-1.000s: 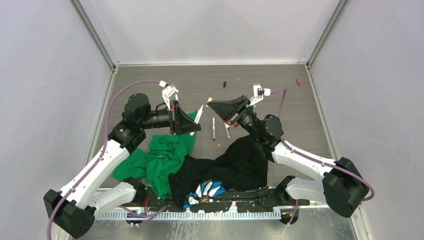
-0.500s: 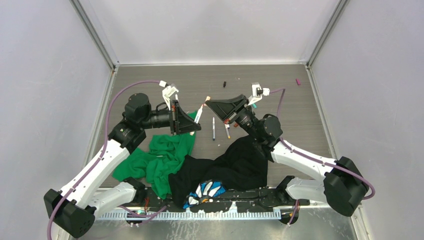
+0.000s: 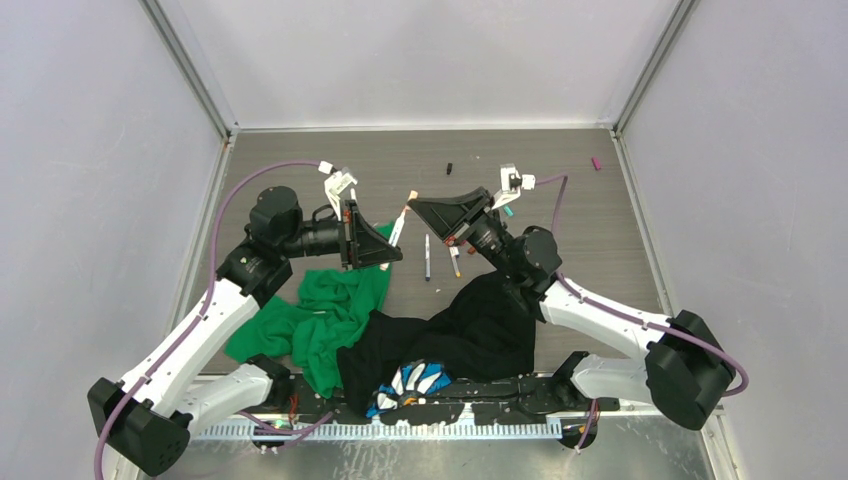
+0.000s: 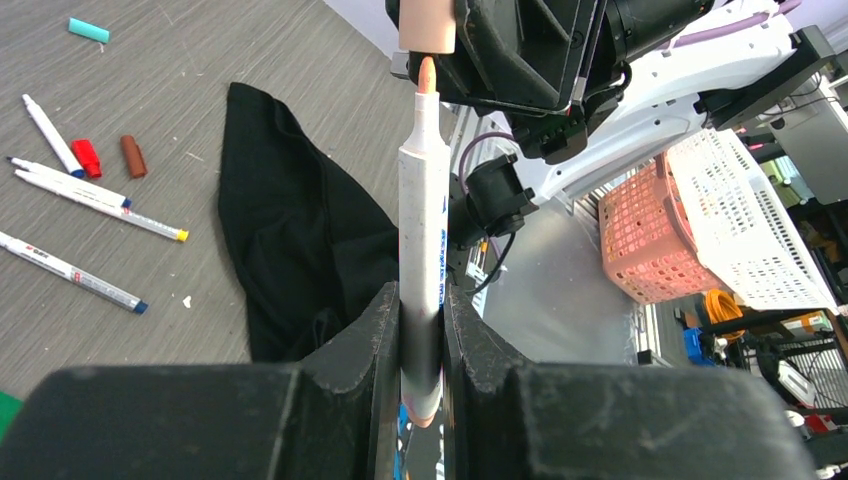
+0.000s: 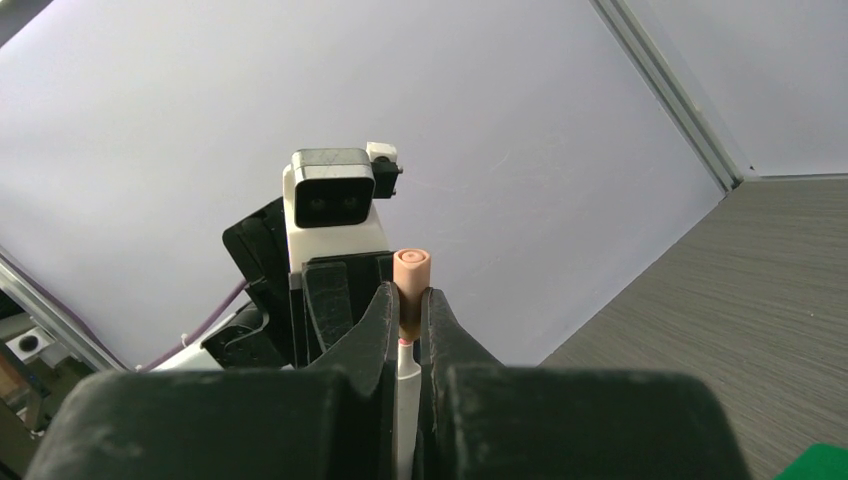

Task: Insert the pens into the pen caps
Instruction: Insert the pen cap onto the pen.

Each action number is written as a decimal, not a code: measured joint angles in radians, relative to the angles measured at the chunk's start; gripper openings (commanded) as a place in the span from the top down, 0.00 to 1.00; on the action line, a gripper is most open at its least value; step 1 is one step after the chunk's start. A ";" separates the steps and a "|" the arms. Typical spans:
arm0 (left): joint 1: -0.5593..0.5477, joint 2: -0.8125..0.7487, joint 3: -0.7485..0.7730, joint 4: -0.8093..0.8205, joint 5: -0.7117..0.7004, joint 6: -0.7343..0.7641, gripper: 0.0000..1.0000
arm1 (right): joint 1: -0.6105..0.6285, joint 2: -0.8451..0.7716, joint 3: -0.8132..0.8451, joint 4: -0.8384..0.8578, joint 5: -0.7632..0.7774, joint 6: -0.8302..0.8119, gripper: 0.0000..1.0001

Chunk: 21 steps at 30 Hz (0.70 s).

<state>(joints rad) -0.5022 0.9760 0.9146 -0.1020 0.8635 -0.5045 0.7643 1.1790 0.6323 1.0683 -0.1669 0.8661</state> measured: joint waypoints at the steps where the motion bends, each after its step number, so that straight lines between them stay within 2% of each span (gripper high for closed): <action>1: 0.000 0.000 0.000 0.000 0.000 0.000 1.00 | 0.000 0.001 0.002 -0.001 0.002 0.000 1.00; 21: 0.000 0.000 0.000 -0.024 -0.047 0.019 1.00 | 0.011 0.019 0.021 -0.056 -0.003 -0.025 1.00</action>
<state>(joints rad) -0.5022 0.9760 0.9146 -0.1257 0.8162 -0.4854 0.7757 1.1976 0.6533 1.0126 -0.1696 0.8410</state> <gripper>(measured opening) 0.175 0.089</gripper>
